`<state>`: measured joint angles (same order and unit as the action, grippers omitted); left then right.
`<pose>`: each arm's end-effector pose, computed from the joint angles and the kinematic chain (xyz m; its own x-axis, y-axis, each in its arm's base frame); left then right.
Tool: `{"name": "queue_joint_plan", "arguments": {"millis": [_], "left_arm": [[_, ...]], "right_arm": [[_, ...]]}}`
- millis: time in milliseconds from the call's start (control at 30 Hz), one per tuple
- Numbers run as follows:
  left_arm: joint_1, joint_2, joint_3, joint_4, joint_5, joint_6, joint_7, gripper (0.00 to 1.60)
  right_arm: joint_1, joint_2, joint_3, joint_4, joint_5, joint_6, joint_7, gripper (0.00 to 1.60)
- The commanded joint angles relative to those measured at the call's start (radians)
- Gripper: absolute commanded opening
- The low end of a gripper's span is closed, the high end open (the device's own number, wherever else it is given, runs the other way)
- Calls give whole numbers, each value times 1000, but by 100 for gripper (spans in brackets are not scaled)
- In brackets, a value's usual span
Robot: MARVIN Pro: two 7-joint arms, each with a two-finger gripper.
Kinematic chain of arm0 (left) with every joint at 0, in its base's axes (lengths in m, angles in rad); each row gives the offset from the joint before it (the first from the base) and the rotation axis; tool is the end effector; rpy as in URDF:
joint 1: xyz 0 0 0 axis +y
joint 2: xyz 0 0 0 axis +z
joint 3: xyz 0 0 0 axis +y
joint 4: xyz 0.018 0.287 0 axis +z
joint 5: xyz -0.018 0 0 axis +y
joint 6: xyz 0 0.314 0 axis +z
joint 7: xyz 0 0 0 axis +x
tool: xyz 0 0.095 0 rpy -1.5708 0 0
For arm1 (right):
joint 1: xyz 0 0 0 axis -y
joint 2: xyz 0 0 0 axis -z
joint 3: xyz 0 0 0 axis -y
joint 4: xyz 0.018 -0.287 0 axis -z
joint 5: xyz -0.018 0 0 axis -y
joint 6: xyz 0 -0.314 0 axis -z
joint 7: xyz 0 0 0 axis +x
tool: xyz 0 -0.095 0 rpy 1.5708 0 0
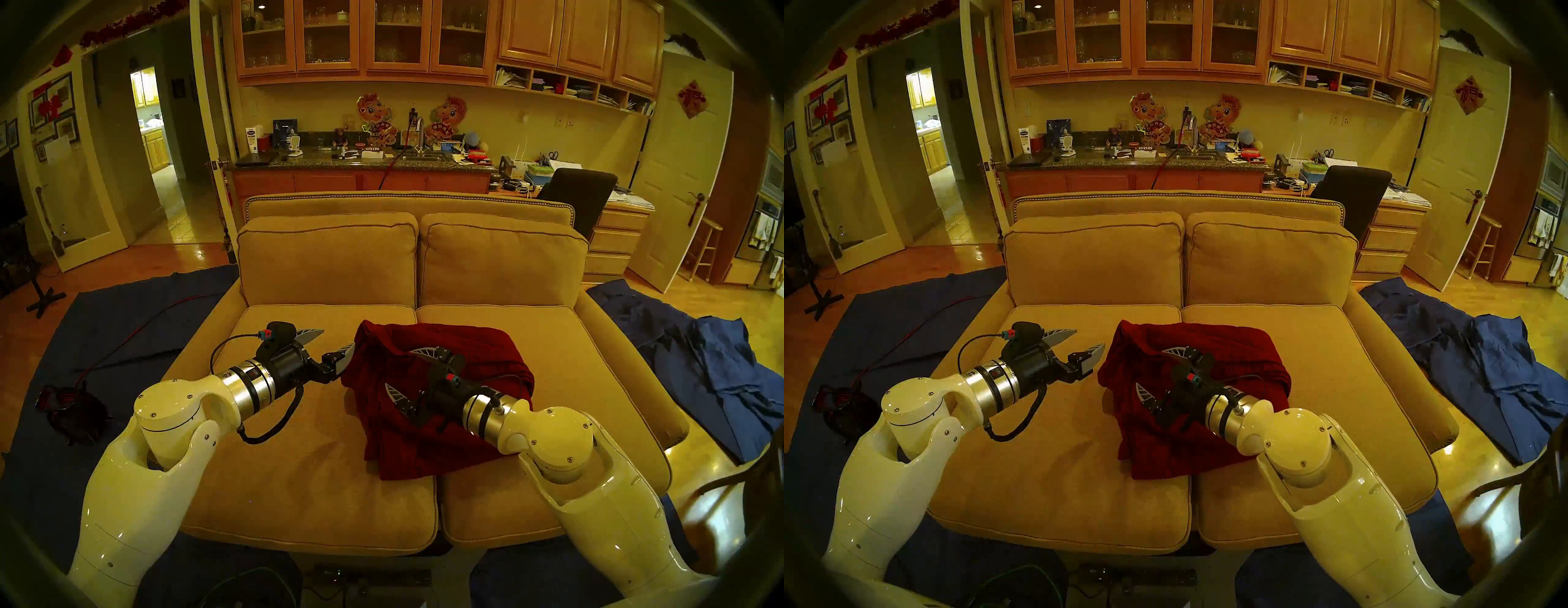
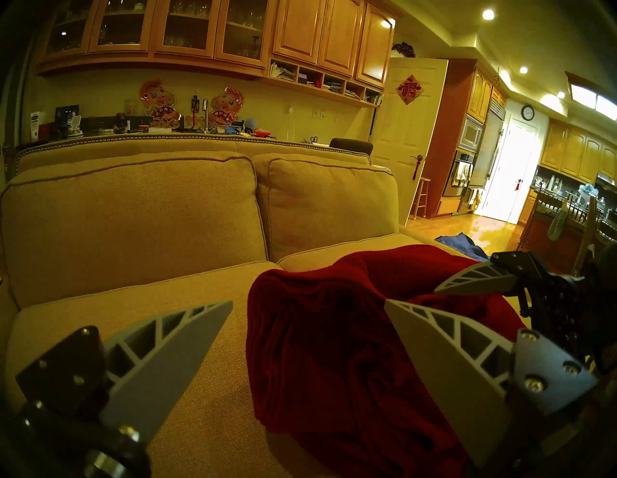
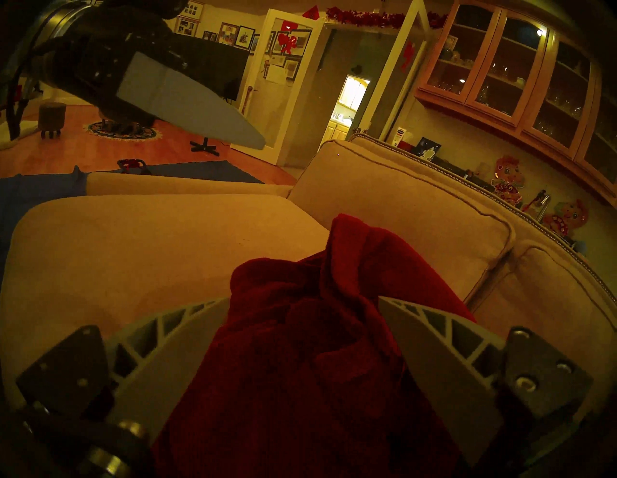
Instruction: Fold the blanket in half twice
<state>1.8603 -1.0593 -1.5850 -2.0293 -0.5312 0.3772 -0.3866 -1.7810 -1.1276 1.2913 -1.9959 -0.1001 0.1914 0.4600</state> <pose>0.3299 0.0305 -0.2441 0.2554 -0.0213 0.9666 -0.5511 -0.8246 0.1274 0.3183 0.0660 -0.2787 -0.0625 0.4432 0.8942 0.7164 -0.6039 0.3494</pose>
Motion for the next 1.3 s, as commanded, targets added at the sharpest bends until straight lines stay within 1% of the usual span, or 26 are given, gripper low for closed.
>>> {"name": "queue_joint_plan", "arguments": {"millis": [0,367,433,500,533,567,700,833,1000,1167,1267], "left_arm": [[-8,2,-3,-10,1,1,1,160],[-8,2,-3,-10,2,2,1,160],[-8,2,-3,-10,2,2,1,160],[-8,1,-4,-10,2,2,1,160],[-8,1,-4,-10,2,2,1,160],[-8,1,-4,-10,2,2,0,160],[-8,1,-4,-11,3,2,0,160],[-8,1,-4,-11,3,2,0,160],[-8,0,-4,-10,3,2,0,160],[-8,0,-4,-10,4,2,0,160],[-8,0,-4,-11,4,3,-1,160]], "right_arm": [[48,-12,0,16,-18,-2,-13,153],[63,-4,-26,48,-88,-40,-44,146],[69,-6,-39,57,-120,-54,-63,141],[72,-10,-42,65,-126,-57,-67,134],[73,-8,-47,66,-137,-58,-71,125],[76,-4,-54,70,-156,-66,-79,125],[79,-6,-64,88,-183,-76,-95,122],[78,-8,-60,96,-190,-77,-105,119],[81,-12,-51,98,-189,-72,-110,120],[85,-22,-39,97,-180,-62,-110,112],[89,-24,-38,101,-180,-57,-104,110]]}}
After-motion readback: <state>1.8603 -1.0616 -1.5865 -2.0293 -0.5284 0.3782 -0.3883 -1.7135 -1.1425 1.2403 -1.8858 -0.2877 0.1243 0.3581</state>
